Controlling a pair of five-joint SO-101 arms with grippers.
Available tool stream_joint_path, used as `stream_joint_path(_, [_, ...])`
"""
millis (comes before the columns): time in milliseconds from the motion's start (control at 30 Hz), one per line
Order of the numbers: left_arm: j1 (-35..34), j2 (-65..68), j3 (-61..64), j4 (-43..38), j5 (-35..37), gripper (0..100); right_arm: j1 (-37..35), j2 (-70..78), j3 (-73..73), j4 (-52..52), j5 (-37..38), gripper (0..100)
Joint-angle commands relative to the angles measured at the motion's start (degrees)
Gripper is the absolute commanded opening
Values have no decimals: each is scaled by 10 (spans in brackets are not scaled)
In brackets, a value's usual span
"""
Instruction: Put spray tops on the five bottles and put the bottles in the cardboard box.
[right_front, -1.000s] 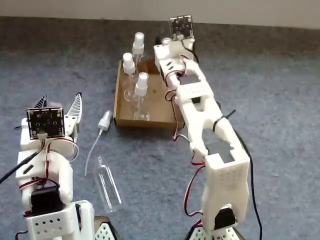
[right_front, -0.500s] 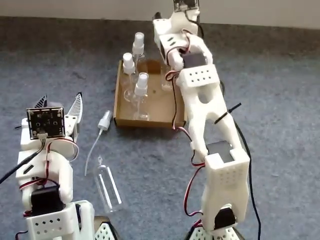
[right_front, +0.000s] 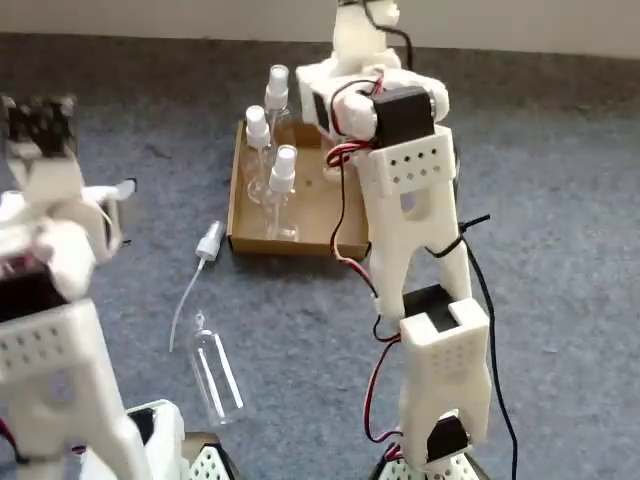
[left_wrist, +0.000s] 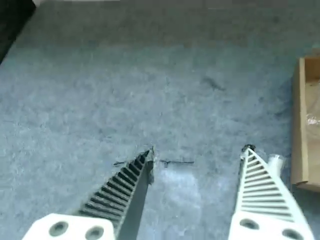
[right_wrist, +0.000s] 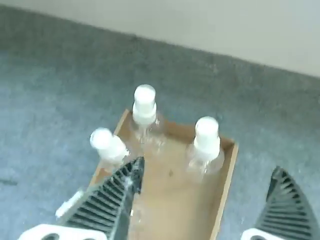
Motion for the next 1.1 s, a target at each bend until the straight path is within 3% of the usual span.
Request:
stream_joint_path(0, [-51,225,-275,132,-24,252,-34,-47,-23,72,8,330])
stream_joint_path(100, [-93,335,-387,192,-73,252,-58,-45,70,71,50,331])
stream_joint_path(267, [-188,479,-523,207,-107,252,-180,-49,242,67,6,331])
stream_joint_path(400, [-250,571,-598,207,-154,252,-298,-49,262,70,-23,331])
stream_joint_path(567, [-314,673,-674,187,-167,252,-397,-49,298,70,-65,331])
stream_joint_path(867, [-356,820,-815,165,-167,254,-432,-128,458,40,-110,331])
stream_joint_path(967, [-359,849,-853,166,-167,254,-429,-220,586,-31,-109,331])
stream_joint_path(1067, [-358,869,-885,166,-167,254,-434,-311,755,-166,-102,331])
